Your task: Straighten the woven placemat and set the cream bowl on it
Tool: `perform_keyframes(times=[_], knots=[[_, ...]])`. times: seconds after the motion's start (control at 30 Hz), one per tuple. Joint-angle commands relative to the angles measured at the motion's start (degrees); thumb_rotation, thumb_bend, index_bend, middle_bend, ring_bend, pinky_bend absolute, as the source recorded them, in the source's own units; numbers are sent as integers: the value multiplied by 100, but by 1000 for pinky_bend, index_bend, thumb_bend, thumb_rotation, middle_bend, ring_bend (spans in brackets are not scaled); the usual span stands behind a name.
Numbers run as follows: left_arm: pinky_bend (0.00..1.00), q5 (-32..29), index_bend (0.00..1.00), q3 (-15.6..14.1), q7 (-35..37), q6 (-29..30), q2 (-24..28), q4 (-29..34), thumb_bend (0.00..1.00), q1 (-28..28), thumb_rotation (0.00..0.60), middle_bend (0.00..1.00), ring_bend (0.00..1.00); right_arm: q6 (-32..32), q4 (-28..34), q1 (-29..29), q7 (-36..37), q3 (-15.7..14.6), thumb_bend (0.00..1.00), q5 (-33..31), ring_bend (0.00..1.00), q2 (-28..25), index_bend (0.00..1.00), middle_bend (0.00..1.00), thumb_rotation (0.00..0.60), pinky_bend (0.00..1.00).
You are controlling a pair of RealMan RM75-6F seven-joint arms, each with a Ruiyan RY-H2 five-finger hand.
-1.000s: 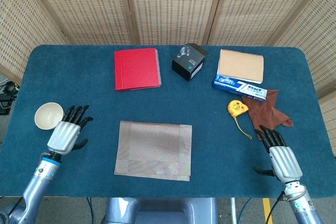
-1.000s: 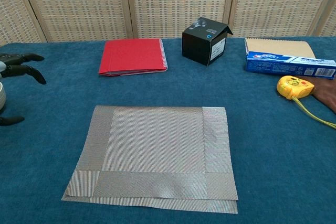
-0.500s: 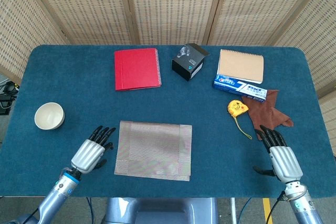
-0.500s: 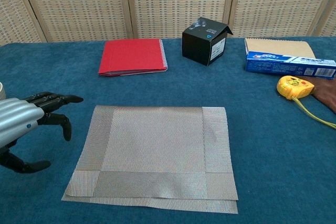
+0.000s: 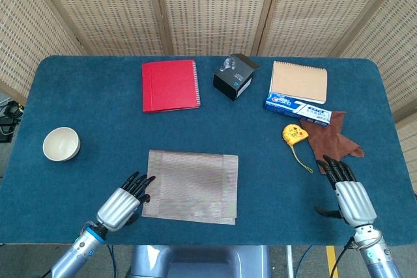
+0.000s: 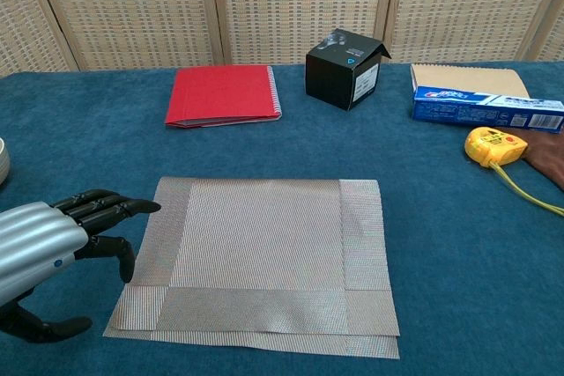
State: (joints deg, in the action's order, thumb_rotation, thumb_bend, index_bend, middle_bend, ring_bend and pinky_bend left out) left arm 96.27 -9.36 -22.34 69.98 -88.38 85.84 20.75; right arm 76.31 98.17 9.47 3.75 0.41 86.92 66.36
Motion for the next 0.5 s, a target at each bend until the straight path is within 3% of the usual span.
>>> perform_keyframes(times=[0.03,0.5], knots=[[0,36,408,-33,-41,0,-11,8,256,-31,600,0,0,-1,1,0,6,1,82,-3,0,-4,78,0,600,0],[0,-170,466,114,2,-115,-291,-401,283,-118,600,0,0,-33,11,6,-49,1,82,-34,0,-2,76,0,600,0]])
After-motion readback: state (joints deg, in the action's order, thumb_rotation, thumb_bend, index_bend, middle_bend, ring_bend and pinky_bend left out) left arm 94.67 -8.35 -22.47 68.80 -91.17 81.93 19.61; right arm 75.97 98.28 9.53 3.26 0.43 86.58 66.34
